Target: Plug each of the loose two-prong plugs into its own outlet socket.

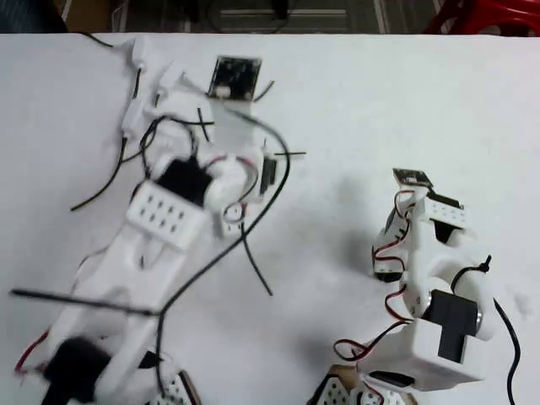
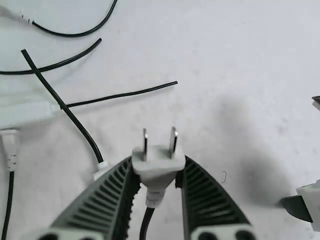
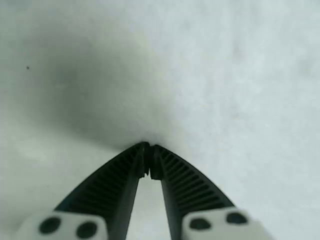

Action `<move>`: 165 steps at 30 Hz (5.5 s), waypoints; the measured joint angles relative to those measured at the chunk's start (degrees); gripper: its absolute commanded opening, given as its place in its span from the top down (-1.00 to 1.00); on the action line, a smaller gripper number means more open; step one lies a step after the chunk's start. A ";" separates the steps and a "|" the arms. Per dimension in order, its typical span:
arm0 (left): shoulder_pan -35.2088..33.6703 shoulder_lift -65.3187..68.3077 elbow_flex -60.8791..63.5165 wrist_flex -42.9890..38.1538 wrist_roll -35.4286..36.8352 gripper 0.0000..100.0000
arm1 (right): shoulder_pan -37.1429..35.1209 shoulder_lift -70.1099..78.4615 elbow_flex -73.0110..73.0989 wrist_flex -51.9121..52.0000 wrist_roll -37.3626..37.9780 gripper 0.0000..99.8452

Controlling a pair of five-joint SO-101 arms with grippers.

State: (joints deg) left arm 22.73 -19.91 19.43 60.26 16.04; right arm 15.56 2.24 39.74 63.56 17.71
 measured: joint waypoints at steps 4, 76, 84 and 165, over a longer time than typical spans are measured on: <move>0.00 -9.85 14.86 -11.60 -7.91 0.95 | 0.00 0.00 0.00 0.00 0.00 0.96; 19.60 -83.69 77.80 -54.15 -31.30 0.95 | -45.45 -52.48 -48.62 34.37 3.69 0.96; 18.55 -83.69 77.80 -54.15 -31.30 0.95 | -58.46 -58.73 -35.34 34.29 4.75 0.96; 17.41 -83.34 77.71 -53.89 -31.30 0.95 | -39.56 -50.64 -18.73 5.19 21.63 0.96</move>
State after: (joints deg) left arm 40.13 -103.25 97.14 6.37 -15.25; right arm -24.00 -48.40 21.01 68.75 39.34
